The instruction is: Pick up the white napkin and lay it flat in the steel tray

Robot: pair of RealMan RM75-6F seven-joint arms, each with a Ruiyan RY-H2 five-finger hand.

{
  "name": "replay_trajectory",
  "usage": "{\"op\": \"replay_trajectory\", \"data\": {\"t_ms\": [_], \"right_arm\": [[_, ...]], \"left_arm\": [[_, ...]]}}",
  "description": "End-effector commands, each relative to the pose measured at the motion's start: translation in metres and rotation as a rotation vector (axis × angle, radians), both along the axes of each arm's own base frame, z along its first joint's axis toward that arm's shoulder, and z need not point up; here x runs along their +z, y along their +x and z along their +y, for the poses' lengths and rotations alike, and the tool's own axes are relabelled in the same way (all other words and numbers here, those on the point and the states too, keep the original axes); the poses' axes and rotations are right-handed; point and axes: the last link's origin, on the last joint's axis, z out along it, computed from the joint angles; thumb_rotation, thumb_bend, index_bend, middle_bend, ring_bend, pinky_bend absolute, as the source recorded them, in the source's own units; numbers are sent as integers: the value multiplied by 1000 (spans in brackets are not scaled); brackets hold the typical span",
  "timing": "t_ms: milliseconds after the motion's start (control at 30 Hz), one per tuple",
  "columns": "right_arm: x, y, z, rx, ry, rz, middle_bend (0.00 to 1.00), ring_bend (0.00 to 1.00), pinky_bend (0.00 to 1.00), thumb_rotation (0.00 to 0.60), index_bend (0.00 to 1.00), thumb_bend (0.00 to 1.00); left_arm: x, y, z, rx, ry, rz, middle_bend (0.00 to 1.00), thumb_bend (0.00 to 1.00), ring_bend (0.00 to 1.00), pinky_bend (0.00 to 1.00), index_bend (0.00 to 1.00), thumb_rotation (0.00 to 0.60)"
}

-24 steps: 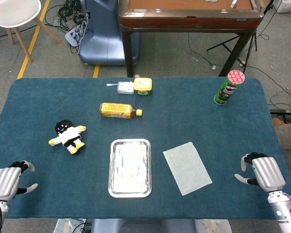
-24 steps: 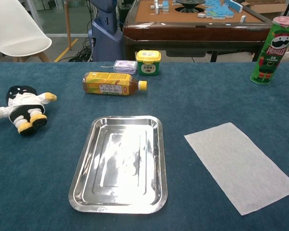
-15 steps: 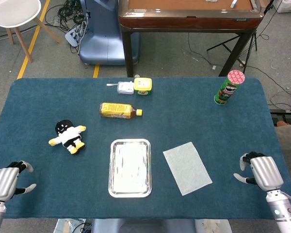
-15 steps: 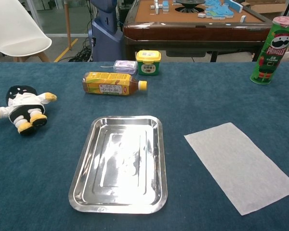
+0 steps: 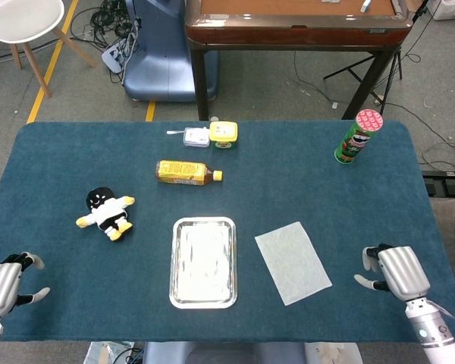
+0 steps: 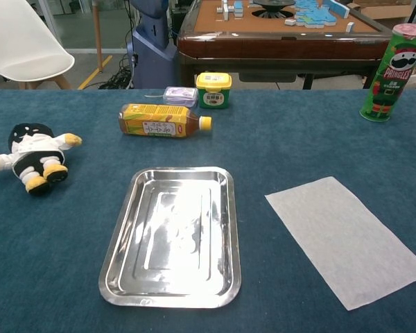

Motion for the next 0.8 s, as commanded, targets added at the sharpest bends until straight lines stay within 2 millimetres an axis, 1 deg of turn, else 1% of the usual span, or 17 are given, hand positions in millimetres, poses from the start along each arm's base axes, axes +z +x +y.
{"op": "replay_trajectory", "data": {"t_ms": [33,133,200,267,300,800], "right_arm": [[-1,3,2,10,7,-4,821,702,876,600,687,15],[-3,8,3,29,21,-12,929,806,944,600,687,5],[-6,11,3,53,25,-21,995,911,995,600,687,0],[-8,14,2,77,20,-24,1000,976,1000,600,687,0],[-9,15,2,91,18,-27,1000,993,1000,600,687,0],[-31,28,8,108,120,13,1000,1000,1000,600,687,0]], "left_arm": [[0,0,0,0,-1,0,435,67,364,579,483,600],[-1,1,-1,-2,-3,2,435,67,364,579,483,600],[-1,1,-1,-3,-2,2,435,66,364,579,483,600],[-1,1,-1,-1,-1,3,435,66,364,579,483,600],[-1,1,-2,1,-2,5,435,66,364,579,483,600],[-1,3,-1,-4,-1,0,435,66,364,579,483,600]]}}
